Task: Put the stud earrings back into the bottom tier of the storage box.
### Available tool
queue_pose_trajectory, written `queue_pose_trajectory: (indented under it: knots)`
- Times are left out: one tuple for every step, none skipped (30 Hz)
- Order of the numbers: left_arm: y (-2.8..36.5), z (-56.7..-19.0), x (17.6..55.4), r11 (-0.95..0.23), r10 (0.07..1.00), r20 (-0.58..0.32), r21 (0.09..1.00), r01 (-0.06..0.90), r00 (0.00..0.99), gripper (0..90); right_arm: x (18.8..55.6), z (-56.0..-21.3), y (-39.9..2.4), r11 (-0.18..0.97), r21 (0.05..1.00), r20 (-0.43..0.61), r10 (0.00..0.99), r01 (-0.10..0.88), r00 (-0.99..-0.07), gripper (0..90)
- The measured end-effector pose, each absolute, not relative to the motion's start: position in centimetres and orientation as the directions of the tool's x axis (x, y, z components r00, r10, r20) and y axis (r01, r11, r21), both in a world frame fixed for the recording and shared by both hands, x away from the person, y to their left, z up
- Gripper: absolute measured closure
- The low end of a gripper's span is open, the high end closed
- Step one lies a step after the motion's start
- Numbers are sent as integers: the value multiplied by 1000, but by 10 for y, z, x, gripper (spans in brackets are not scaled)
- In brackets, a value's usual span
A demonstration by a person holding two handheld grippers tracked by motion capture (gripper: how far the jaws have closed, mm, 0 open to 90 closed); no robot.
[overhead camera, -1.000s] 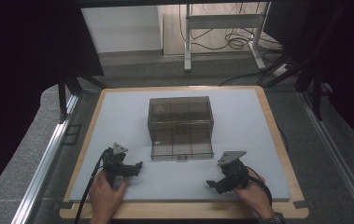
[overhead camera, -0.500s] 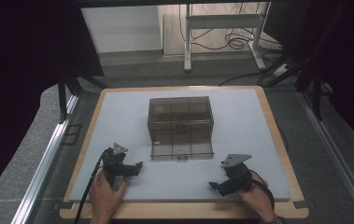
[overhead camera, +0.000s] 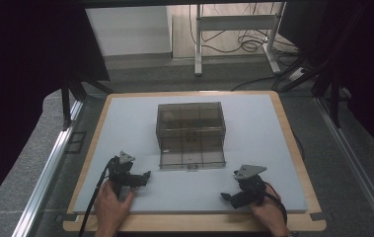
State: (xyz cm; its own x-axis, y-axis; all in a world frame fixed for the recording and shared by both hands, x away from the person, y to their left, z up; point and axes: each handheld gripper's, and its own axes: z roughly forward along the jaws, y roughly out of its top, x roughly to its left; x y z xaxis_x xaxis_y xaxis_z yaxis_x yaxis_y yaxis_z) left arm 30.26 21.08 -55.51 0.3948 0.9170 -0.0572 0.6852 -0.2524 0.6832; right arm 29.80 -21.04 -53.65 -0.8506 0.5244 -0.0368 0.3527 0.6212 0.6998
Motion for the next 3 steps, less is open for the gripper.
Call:
queue_pose_trajectory:
  knots:
    - [211, -555, 303, -252, 917, -58, 683, 685, 394, 0, 298, -536, -210, 621, 700, -37, 524, 353, -851, 51]
    - [211, -555, 303, -252, 917, -58, 683, 685, 394, 0, 298, -537, -210, 621, 700, -37, 524, 352, -851, 51]
    - [211, -555, 303, -252, 917, -58, 683, 685, 394, 0, 298, -537, -210, 621, 700, -37, 524, 352, -851, 51]
